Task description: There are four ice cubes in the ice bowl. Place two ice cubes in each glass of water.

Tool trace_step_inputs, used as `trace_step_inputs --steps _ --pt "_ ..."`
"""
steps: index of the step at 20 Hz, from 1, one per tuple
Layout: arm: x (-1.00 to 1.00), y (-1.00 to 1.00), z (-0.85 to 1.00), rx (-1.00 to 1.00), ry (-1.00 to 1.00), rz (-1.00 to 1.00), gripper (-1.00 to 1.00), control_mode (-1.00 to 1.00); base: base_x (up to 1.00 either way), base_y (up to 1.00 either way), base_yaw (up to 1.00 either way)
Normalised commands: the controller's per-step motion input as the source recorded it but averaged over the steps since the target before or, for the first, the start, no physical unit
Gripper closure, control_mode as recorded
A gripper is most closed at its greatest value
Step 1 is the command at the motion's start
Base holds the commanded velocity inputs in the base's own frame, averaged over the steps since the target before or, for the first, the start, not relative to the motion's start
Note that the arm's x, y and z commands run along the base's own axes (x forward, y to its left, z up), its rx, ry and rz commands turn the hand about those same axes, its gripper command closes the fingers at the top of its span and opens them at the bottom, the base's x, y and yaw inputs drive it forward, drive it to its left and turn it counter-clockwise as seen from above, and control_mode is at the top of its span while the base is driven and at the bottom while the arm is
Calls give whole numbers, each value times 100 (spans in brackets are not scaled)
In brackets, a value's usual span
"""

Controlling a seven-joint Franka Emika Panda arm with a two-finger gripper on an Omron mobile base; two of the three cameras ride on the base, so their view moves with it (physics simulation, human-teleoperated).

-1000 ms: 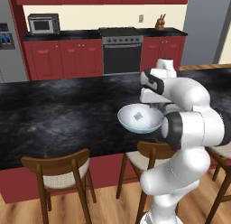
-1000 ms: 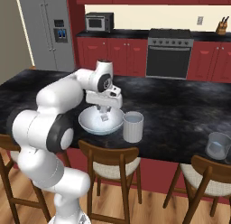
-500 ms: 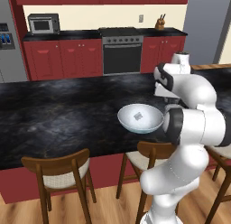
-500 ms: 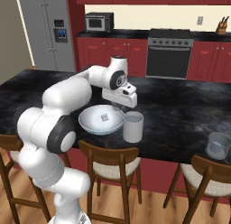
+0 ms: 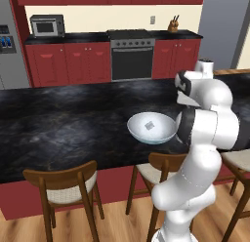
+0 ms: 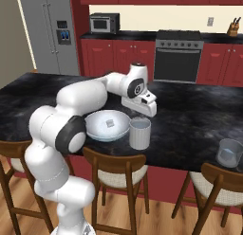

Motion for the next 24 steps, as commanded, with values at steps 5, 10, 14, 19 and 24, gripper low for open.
trace_step_inputs --steps 5,10,14,19,24 --pt "8 -14 -25 -2 0 -5 100 -100 0 0 0" --pt "12 0 -19 -7 0 -4 100 -100 0 0 0" --pt "11 0 -21 -7 0 -4 100 -100 0 0 0" --pt "13 0 -15 -6 0 -3 100 -100 0 0 0" --pt "15 0 -7 -6 0 -3 100 -100 0 0 0"
